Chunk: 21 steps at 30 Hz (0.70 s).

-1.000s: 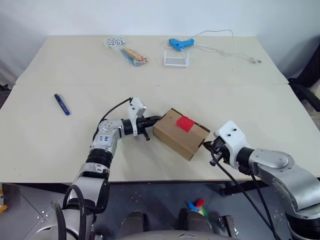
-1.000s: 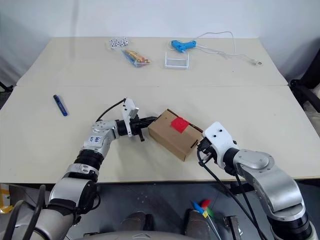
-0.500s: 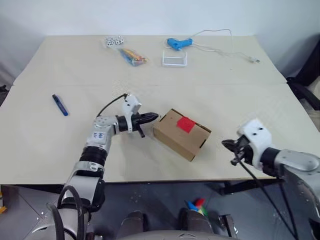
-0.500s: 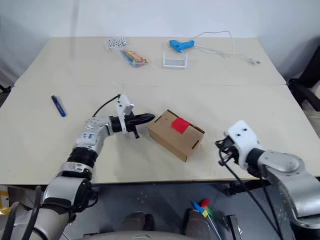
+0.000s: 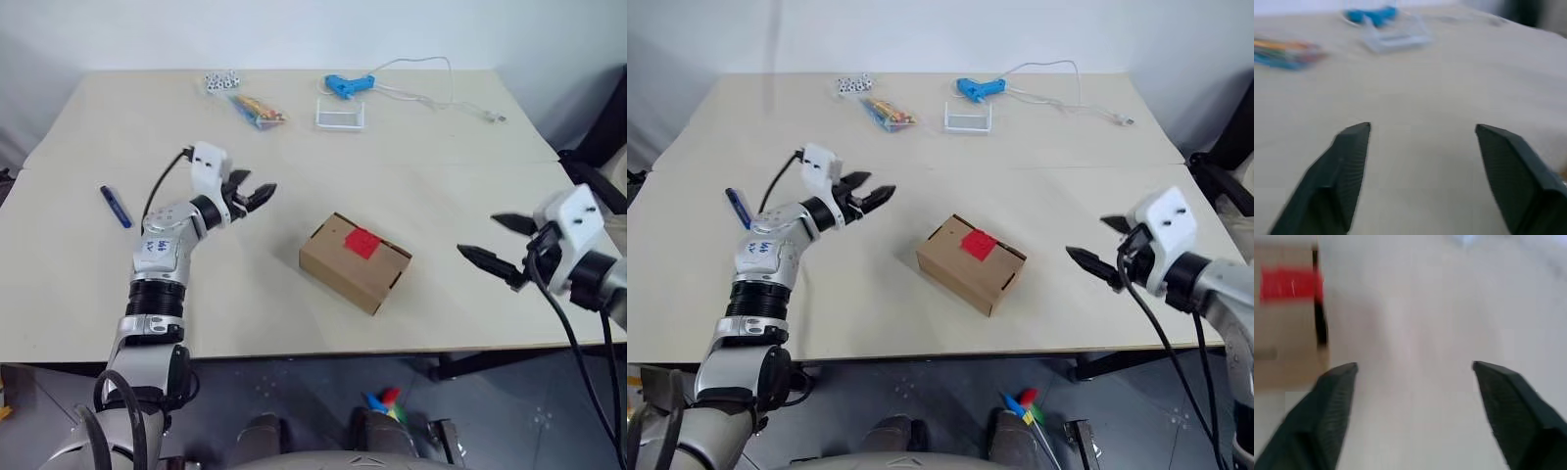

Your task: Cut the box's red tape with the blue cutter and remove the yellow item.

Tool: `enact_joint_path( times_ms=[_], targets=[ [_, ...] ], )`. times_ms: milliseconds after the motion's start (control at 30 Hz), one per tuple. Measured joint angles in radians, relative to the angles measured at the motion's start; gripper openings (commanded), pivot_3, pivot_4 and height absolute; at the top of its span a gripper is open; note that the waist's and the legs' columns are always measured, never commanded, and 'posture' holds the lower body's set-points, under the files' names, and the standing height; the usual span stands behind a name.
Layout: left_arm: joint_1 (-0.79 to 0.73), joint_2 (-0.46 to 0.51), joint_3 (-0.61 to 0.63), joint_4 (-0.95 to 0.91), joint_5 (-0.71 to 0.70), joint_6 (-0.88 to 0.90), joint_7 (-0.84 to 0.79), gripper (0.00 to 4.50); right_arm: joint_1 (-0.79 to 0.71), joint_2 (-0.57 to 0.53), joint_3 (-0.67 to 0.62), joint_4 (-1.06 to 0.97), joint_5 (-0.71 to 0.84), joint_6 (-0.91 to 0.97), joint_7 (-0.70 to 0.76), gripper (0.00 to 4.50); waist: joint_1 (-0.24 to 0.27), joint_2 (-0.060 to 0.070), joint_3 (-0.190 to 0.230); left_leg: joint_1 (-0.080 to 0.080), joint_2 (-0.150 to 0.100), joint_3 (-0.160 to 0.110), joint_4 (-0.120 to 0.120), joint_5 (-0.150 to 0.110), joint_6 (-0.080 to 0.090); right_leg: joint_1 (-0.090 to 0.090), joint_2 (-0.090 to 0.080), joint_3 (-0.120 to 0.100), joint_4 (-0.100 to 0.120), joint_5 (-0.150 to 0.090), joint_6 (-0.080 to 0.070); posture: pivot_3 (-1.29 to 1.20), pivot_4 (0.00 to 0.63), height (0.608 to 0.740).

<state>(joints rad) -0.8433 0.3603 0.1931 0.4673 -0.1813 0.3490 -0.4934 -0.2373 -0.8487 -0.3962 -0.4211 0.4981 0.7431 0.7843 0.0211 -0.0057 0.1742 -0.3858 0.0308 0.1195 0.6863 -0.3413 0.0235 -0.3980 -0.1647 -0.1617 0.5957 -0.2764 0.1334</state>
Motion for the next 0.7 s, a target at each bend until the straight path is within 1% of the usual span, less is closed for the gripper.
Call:
enact_joint_path(
  times_ms=[100,200,300,400,500,600,700],
  targets=[
    [-0.004,-0.020,0.063,-0.018,0.057,-0.016,0.275,4.46,-0.145,0.064,0.063,0.025,0.078,-0.005,0.024,4.50,0.000,0.000,0.000,0.000,0.000,-0.002,0.001,0.000,0.000,0.000,0.000,0.000,0.000,0.000,0.001,0.00,0.150,0.740],
    [-0.011,-0.033,0.084,-0.019,0.146,-0.014,0.544,4.46,-0.228,0.108,0.145,0.060,0.087,-0.066,0.074,4.50,0.000,-0.001,0.001,0.000,0.000,-0.001,0.001,0.000,0.000,0.001,0.000,0.000,0.001,0.001,0.001,0.00,0.150,0.740],
    [-0.011,-0.035,0.127,-0.019,0.172,-0.026,0.704,4.46,-0.257,0.109,0.209,0.110,0.081,-0.110,0.126,4.50,0.006,-0.002,0.001,-0.001,-0.001,-0.003,0.002,0.000,0.000,0.001,0.000,-0.001,0.001,0.001,0.002,0.00,0.150,0.740],
    [-0.010,-0.048,0.171,-0.018,0.203,-0.082,0.880,4.46,-0.289,0.112,0.251,0.146,0.080,-0.133,0.158,4.50,0.006,-0.002,0.001,-0.002,-0.001,-0.003,0.002,0.000,0.001,0.001,0.000,-0.001,0.000,0.002,0.003,0.00,0.150,0.740],
    [-0.017,-0.064,0.211,-0.001,0.200,-0.058,0.984,4.46,-0.319,0.113,0.278,0.161,0.079,-0.153,0.180,4.50,0.005,-0.002,0.001,-0.002,-0.001,-0.003,0.002,0.000,0.001,0.001,0.000,-0.001,0.001,0.002,0.003,0.00,0.150,0.740],
    [-0.048,-0.064,0.253,0.061,0.167,0.016,1.025,4.46,-0.329,0.113,0.294,0.178,0.072,-0.158,0.189,4.50,0.004,-0.003,0.001,-0.002,-0.001,-0.002,0.002,0.000,0.001,0.001,0.000,-0.001,0.001,0.002,0.003,0.00,0.150,0.740],
    [-0.072,-0.042,0.271,0.133,0.142,0.049,1.030,4.46,-0.329,0.113,0.304,0.186,0.073,-0.158,0.192,4.50,0.002,-0.003,0.001,-0.002,-0.001,-0.002,0.002,0.000,0.000,0.000,0.000,-0.001,0.001,0.002,0.003,0.00,0.150,0.740]
  ],
)
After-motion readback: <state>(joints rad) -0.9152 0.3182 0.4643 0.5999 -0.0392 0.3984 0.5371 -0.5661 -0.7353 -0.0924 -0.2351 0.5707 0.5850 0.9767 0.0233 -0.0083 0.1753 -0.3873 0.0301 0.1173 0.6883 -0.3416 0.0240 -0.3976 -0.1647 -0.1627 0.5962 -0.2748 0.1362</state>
